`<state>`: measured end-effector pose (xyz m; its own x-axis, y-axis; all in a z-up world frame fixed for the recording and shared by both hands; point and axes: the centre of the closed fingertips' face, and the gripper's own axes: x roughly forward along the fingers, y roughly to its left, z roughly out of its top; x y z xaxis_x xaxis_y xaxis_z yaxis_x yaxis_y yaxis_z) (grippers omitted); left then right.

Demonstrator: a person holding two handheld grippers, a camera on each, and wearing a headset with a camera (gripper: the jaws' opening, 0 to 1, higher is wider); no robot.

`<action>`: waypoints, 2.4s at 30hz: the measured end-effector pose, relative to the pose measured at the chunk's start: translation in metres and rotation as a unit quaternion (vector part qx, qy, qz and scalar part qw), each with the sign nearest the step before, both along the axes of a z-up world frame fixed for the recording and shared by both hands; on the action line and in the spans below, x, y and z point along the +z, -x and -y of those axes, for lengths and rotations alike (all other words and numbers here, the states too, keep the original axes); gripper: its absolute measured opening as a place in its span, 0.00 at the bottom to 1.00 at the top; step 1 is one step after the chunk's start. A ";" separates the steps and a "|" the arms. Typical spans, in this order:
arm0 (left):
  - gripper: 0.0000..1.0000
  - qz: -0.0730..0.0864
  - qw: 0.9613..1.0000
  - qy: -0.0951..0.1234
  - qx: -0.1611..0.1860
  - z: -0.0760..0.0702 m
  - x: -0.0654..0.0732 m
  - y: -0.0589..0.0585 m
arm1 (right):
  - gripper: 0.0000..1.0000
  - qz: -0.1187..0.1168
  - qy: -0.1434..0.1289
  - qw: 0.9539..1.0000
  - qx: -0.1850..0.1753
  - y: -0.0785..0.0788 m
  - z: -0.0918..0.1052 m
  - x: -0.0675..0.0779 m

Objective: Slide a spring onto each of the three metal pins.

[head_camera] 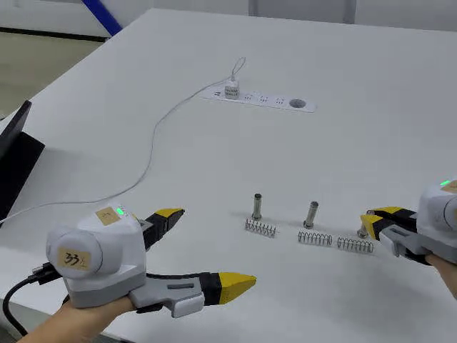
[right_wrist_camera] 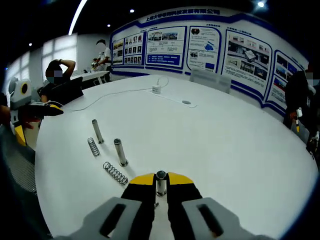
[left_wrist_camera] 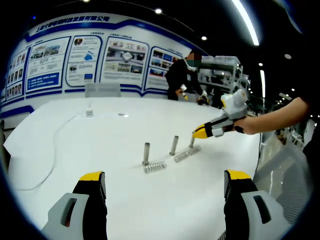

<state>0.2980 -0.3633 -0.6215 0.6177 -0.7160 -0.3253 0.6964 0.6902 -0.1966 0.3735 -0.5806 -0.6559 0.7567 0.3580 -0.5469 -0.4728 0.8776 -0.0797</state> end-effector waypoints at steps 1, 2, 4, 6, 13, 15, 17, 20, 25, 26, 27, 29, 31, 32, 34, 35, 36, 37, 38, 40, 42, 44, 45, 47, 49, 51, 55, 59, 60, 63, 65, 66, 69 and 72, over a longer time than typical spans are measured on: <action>1.00 -0.001 1.000 0.001 0.000 0.000 0.000 0.000 | 0.09 0.000 -0.002 1.000 -0.004 0.001 0.001 0.000; 1.00 0.000 1.000 0.001 0.001 0.000 0.000 0.000 | 0.09 0.001 -0.003 1.000 -0.007 0.001 0.002 0.000; 1.00 0.000 1.000 0.001 0.002 0.000 0.000 0.000 | 0.09 0.001 -0.007 1.000 -0.012 0.002 0.003 0.000; 1.00 0.000 1.000 0.001 0.002 0.000 0.000 -0.001 | 0.09 0.002 -0.006 1.000 -0.016 0.001 0.005 -0.001; 1.00 -0.004 1.000 -0.012 -0.010 0.003 -0.005 0.004 | 0.09 -0.013 -0.021 0.999 -0.030 0.003 0.007 -0.005; 1.00 -0.003 1.000 -0.013 -0.011 0.003 -0.005 0.004 | 0.09 -0.015 -0.014 0.999 -0.028 0.003 0.008 -0.007; 1.00 -0.003 1.000 -0.012 -0.010 0.003 -0.005 0.004 | 0.09 -0.021 -0.009 0.999 -0.022 0.004 0.009 -0.009; 1.00 -0.007 1.000 -0.013 -0.009 0.002 -0.006 0.004 | 0.15 -0.013 -0.017 0.999 -0.024 0.004 0.012 -0.003; 1.00 -0.005 1.000 -0.013 -0.006 0.001 -0.005 0.003 | 0.21 0.004 -0.033 0.999 -0.016 0.009 0.020 0.009; 1.00 -0.006 1.000 -0.013 -0.007 0.001 -0.005 0.003 | 0.22 0.003 -0.039 0.999 -0.008 0.011 0.022 0.009; 1.00 -0.007 1.000 -0.013 -0.007 0.001 -0.006 0.003 | 0.23 0.001 -0.045 0.999 0.002 0.013 0.022 0.008; 1.00 -0.008 1.000 -0.015 -0.008 0.001 -0.007 0.003 | 0.24 -0.021 -0.051 0.998 0.038 0.021 0.019 0.000; 1.00 -0.012 1.000 -0.017 -0.009 0.001 -0.009 0.004 | 0.24 -0.048 -0.045 0.995 0.080 0.029 0.017 -0.011; 1.00 -0.012 1.000 -0.017 -0.009 0.002 -0.009 0.004 | 0.24 -0.057 -0.034 0.993 0.093 0.031 0.017 -0.015; 1.00 -0.014 1.000 -0.017 -0.010 0.001 -0.010 0.004 | 0.24 -0.062 -0.020 0.991 0.119 0.034 0.012 -0.020; 1.00 -0.014 1.000 -0.017 -0.009 0.001 -0.010 0.004 | 0.24 -0.060 -0.022 0.990 0.125 0.033 0.010 -0.021; 1.00 -0.016 1.000 -0.018 -0.008 0.000 -0.011 0.003 | 0.24 -0.062 -0.029 0.988 0.138 0.035 0.005 -0.021; 1.00 -0.016 1.000 -0.019 -0.007 0.000 -0.012 0.003 | 0.24 -0.067 -0.043 0.987 0.139 0.035 0.002 -0.021; 1.00 -0.017 1.000 -0.019 -0.006 -0.001 -0.012 0.003 | 0.24 -0.069 -0.044 0.987 0.139 0.034 0.001 -0.022; 1.00 -0.018 1.000 -0.018 -0.003 -0.002 -0.012 0.002 | 0.24 -0.068 -0.035 0.986 0.150 0.034 -0.002 -0.024; 1.00 -0.019 1.000 -0.017 -0.001 -0.002 -0.012 0.002 | 0.24 -0.072 -0.037 0.985 0.155 0.033 -0.006 -0.027; 1.00 -0.021 1.000 -0.018 -0.002 -0.002 -0.013 0.002 | 0.23 -0.078 -0.038 0.983 0.162 0.034 -0.010 -0.030; 1.00 -0.022 1.000 -0.019 -0.002 -0.002 -0.014 0.002 | 0.23 -0.079 -0.033 0.983 0.165 0.035 -0.011 -0.031; 1.00 -0.023 1.000 -0.021 -0.003 -0.002 -0.015 0.002 | 0.23 -0.079 -0.032 0.982 0.171 0.035 -0.012 -0.032; 1.00 -0.024 0.999 -0.022 -0.004 -0.001 -0.016 0.003 | 0.22 -0.079 -0.026 0.980 0.179 0.036 -0.013 -0.034; 1.00 -0.026 0.999 -0.023 -0.005 -0.001 -0.017 0.003 | 0.21 -0.078 -0.015 0.979 0.189 0.036 -0.013 -0.036; 1.00 -0.027 0.999 -0.025 -0.007 -0.001 -0.018 0.004 | 0.16 -0.073 -0.022 0.977 0.199 0.037 -0.015 -0.034; 1.00 -0.028 0.999 -0.027 -0.009 0.000 -0.018 0.005 | 0.16 -0.078 -0.002 0.973 0.217 0.039 -0.015 -0.040; 1.00 -0.029 0.999 -0.028 -0.009 0.000 -0.019 0.005 | 0.16 -0.082 0.002 0.972 0.220 0.040 -0.015 -0.042; 1.00 -0.027 0.999 -0.028 -0.006 -0.001 -0.018 0.004 | 0.16 -0.086 0.003 0.972 0.221 0.041 -0.012 -0.045; 1.00 -0.026 0.999 -0.027 -0.004 -0.001 -0.017 0.004 | 0.15 -0.083 0.001 0.972 0.221 0.039 -0.014 -0.046; 1.00 -0.027 0.999 -0.028 -0.004 -0.002 -0.017 0.003 | 0.14 -0.084 -0.001 0.971 0.223 0.040 -0.013 -0.046; 1.00 -0.028 0.999 -0.032 -0.006 -0.001 -0.018 0.004 | 0.12 -0.080 0.002 0.971 0.227 0.040 -0.014 -0.046; 1.00 -0.031 0.999 -0.035 -0.008 -0.001 -0.020 0.005 | 0.11 -0.074 0.007 0.971 0.229 0.041 -0.013 -0.045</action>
